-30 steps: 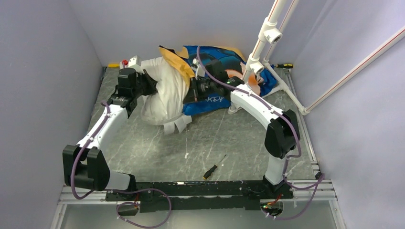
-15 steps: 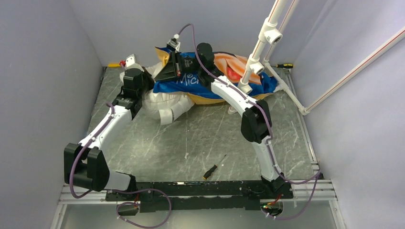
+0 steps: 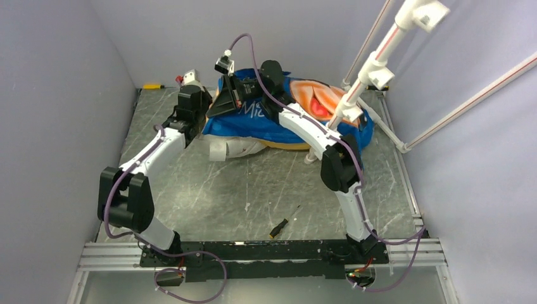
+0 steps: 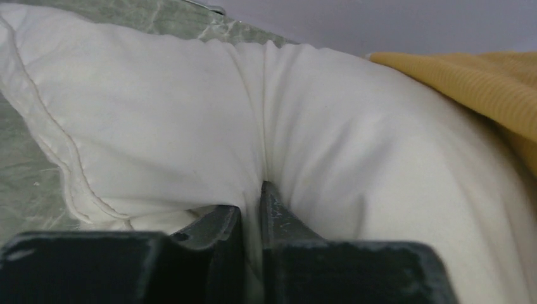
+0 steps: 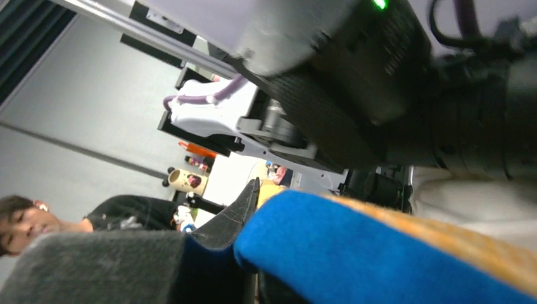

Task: Put the pillow into the pillowcase
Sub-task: Stuff the pillow into the pillowcase.

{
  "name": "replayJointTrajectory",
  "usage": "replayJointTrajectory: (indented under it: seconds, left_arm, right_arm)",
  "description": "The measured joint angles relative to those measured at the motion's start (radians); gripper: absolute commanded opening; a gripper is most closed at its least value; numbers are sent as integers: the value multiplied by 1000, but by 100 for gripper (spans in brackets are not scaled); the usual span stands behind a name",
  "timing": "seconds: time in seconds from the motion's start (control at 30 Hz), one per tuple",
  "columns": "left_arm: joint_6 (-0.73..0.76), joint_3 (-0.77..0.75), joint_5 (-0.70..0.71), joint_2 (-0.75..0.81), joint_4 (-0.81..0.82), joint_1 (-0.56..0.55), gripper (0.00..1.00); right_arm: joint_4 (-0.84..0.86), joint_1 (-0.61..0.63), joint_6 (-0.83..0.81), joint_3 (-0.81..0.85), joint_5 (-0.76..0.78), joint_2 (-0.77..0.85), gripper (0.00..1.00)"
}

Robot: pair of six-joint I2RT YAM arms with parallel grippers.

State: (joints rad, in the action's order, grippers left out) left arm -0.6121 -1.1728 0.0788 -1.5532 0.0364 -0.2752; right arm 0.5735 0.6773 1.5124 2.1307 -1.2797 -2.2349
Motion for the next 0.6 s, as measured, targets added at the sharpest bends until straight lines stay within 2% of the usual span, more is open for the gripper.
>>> replayJointTrajectory:
  seconds: [0.07,0.1,0.17,0.27,0.37,0.5,0.6]
  left_arm:
    - [53,-32,-7,5,-65,-6,63]
    - [79,-52,-6,13,-113,-8,75]
    - [127,-90,12,37,-217,-7,87]
    - [164,-149,31,100,-409,20,95]
    - [188,-188,-14,181,-590,101,97]
    - [214,-256,-146,227,-800,236,98]
    - [219,-267,-252,228,-897,296,98]
  right_arm:
    - [-107,3,-101,-71,10,53,0]
    - [-169,3,-153,-88,18,77,0]
    - [-253,-2,-226,-114,34,113,0]
    - [-307,-30,-280,-166,66,162,0]
    - [-349,-55,-307,-166,79,167,0]
    - [-505,-78,-370,-2,75,82,0]
    - [-531,-92,-357,61,58,35,0]
